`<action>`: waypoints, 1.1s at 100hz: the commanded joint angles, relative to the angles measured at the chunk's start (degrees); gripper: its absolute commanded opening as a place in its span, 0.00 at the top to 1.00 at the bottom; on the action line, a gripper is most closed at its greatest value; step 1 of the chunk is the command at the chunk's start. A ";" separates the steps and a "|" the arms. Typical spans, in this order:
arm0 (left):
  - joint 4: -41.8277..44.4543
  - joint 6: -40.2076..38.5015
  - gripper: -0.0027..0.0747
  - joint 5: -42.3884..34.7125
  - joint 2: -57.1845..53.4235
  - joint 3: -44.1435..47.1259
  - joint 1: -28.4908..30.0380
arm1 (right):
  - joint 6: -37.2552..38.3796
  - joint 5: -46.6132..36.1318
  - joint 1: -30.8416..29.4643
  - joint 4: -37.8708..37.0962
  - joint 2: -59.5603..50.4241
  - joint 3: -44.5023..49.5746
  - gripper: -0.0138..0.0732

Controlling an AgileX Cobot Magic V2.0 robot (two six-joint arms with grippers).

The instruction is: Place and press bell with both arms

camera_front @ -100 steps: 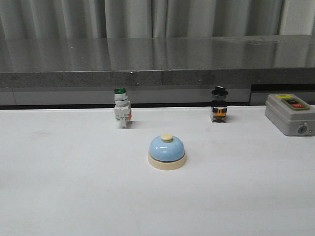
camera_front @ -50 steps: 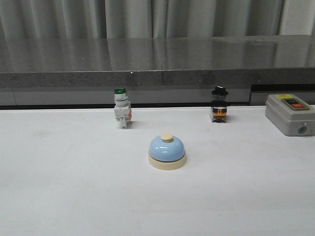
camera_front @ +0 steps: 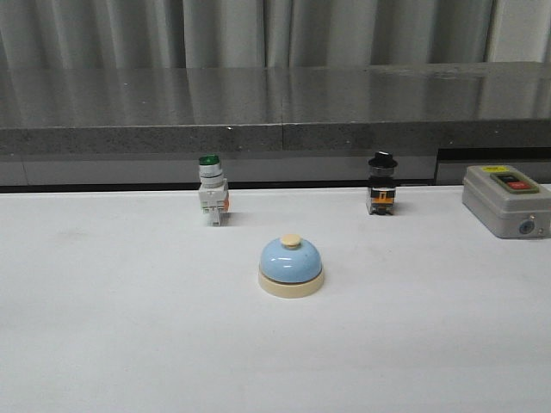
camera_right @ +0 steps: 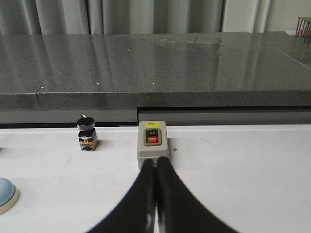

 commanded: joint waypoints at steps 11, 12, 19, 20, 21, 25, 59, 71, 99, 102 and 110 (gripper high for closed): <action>-0.55 -0.58 0.99 -4.71 -1.68 2.35 0.03 | -0.02 -15.00 0.03 -0.95 -0.97 3.71 0.91; -0.55 -0.58 0.99 -4.71 -1.68 2.35 0.03 | -0.02 -16.44 0.03 -1.00 -0.97 3.97 0.91; -0.55 -0.58 0.99 -4.71 -1.68 2.35 0.03 | -0.02 -23.21 0.03 -1.15 -0.97 7.04 0.91; -0.55 -0.58 0.99 -4.71 -1.68 2.35 0.03 | -0.02 -23.76 0.03 -1.15 -0.97 7.67 0.91; -0.55 -0.58 0.99 -4.71 -1.68 2.35 0.03 | -0.02 -24.89 0.03 -1.15 -0.97 7.98 0.91; -0.55 -0.58 0.99 -4.71 -1.68 2.35 0.03 | -0.02 -26.85 0.03 -1.15 -0.97 9.89 0.91; -0.55 -0.58 0.99 -4.71 -1.68 2.35 0.03 | -0.02 -26.52 -0.05 -1.09 -0.97 16.03 0.91; -0.55 -0.58 0.99 -4.71 -1.68 2.35 0.03 | -0.02 -27.07 -0.05 -1.09 -0.97 16.03 0.91; -0.55 -0.58 0.99 -4.71 -1.68 2.35 0.03 | -0.02 -27.07 -0.05 -1.09 -0.97 16.03 0.91; -0.55 -0.58 0.99 -4.71 -1.68 2.35 0.03 | -0.02 -27.07 -0.05 -1.09 -0.97 16.03 0.91; -0.55 -0.58 0.99 -4.71 -1.68 2.35 0.03 | -0.02 -27.07 -0.05 -1.09 -0.97 16.03 0.91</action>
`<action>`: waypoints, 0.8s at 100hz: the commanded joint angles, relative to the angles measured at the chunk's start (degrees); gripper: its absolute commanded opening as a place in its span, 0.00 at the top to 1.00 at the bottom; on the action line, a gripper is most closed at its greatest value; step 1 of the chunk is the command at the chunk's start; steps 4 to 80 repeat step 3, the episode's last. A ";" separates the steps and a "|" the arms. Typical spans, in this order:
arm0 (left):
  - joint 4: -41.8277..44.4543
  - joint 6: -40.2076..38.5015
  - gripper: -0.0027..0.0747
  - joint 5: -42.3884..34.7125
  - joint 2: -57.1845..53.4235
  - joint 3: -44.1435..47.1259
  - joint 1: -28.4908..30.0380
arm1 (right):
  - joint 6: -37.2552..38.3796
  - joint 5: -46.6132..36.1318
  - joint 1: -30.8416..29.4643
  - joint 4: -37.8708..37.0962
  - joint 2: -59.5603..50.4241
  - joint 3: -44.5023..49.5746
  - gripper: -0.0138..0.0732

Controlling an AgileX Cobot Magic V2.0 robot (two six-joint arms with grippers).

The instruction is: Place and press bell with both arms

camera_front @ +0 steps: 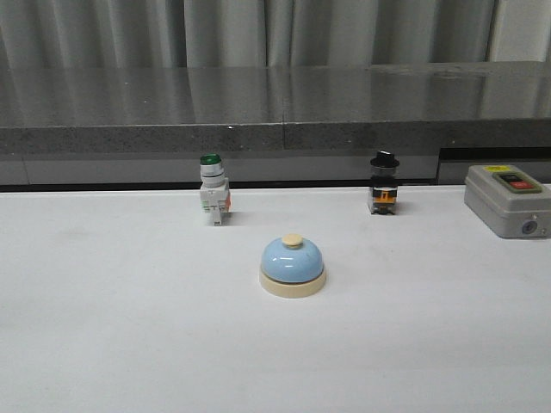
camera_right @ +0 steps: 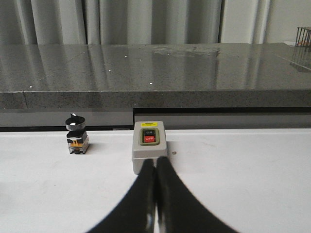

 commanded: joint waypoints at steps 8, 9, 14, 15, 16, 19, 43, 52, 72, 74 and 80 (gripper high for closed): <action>-0.55 -0.58 0.99 -4.71 -1.68 2.35 0.03 | -0.02 -4.89 -0.05 -0.68 -0.97 -0.82 0.91; -0.55 -0.58 0.99 -4.71 -1.68 2.35 0.03 | -0.02 -4.89 -0.05 -0.68 -0.97 -0.82 0.91; -0.55 -0.58 0.99 -4.71 -1.68 2.35 0.03 | -0.02 -4.89 -0.05 -0.68 -0.97 -0.82 0.91; -0.55 -0.58 0.99 -4.71 -1.68 2.35 0.03 | -0.02 -4.89 -0.05 -0.68 -0.97 -0.82 0.91; -0.55 -0.58 0.99 -4.71 -1.68 2.35 0.03 | -0.02 -4.89 -0.05 -0.68 -0.97 -0.82 0.91; -0.55 -0.58 0.99 -4.71 -1.68 2.35 0.03 | -0.02 -4.89 -0.05 -0.68 -0.97 -0.82 0.91; -0.55 -0.58 0.99 -4.71 -1.68 2.35 0.03 | -0.02 -4.89 -0.05 -0.68 -0.97 -0.82 0.91; -0.55 -0.58 0.99 -4.71 -1.68 2.35 0.03 | -0.02 -4.89 -0.05 -0.68 -0.97 -0.82 0.91; -0.55 -0.58 0.99 -4.71 -1.68 2.35 0.03 | -0.02 -4.89 -0.05 -0.68 -0.97 -0.82 0.91; -0.55 -0.58 0.99 -4.71 -1.68 2.35 0.03 | -0.02 -4.89 -0.05 -0.68 -0.97 -0.82 0.91; -0.55 -0.58 0.99 -4.71 -1.68 2.35 0.03 | -0.02 -4.89 -0.05 -0.68 -0.97 -0.82 0.91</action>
